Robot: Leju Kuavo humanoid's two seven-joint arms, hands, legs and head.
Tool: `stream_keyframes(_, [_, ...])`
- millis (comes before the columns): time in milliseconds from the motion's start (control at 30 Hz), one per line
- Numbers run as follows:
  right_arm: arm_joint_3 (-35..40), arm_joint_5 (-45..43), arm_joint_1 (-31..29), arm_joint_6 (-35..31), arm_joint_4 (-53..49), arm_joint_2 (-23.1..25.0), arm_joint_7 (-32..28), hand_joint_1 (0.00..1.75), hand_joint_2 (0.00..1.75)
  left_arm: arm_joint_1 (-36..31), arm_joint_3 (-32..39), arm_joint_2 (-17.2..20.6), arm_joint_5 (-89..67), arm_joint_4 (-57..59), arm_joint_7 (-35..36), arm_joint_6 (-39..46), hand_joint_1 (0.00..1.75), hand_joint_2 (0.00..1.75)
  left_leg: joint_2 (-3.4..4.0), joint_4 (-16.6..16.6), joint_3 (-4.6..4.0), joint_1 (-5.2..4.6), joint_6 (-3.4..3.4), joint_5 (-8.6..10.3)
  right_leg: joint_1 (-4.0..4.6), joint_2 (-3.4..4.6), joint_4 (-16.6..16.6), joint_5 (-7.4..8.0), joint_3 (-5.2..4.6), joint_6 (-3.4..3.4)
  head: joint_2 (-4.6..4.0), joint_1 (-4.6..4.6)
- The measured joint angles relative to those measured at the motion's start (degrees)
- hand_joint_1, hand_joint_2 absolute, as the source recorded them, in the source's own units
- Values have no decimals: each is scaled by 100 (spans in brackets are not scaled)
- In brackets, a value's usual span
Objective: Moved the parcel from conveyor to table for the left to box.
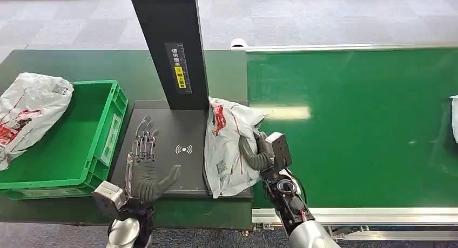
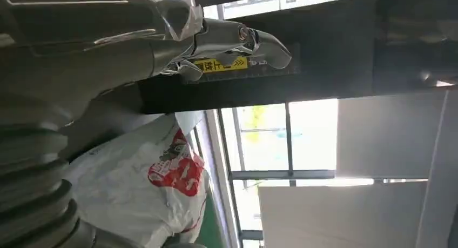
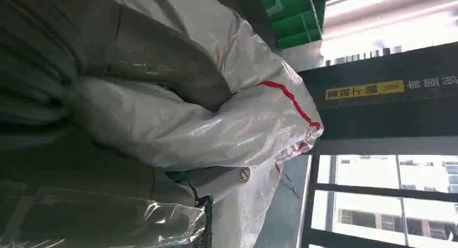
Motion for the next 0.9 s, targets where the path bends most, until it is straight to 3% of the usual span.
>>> stream_keyframes(133, [96,153,-148,0,127,138,18,175,175,-79,-90,0,6,101,0,7,0,175,0,0,1,0,0,0,0,0,0,0,0,0,2,2])
stream_keyframes(167, [114,188,-177,0,153,177,33,31,175,-91,-103,-2,6,120,0,18,0,175,0,0,1,0,0,1,0,0,0,0,0,0,0,2])
stream_keyframes(200, [131,214,-204,0,179,197,50,0,175,-100,-107,-2,6,135,0,17,0,175,0,0,1,0,0,1,0,0,0,0,0,0,0,2])
stream_keyframes(433, [356,577,-346,-159,365,280,343,0,175,-154,-127,-2,17,223,0,13,0,175,-1,0,1,0,0,1,0,0,0,0,1,0,0,2])
stream_keyframes(900, [422,623,-369,-455,450,127,343,0,175,-137,-98,2,20,269,0,15,0,175,-1,0,1,0,0,1,0,0,0,0,1,0,0,0])
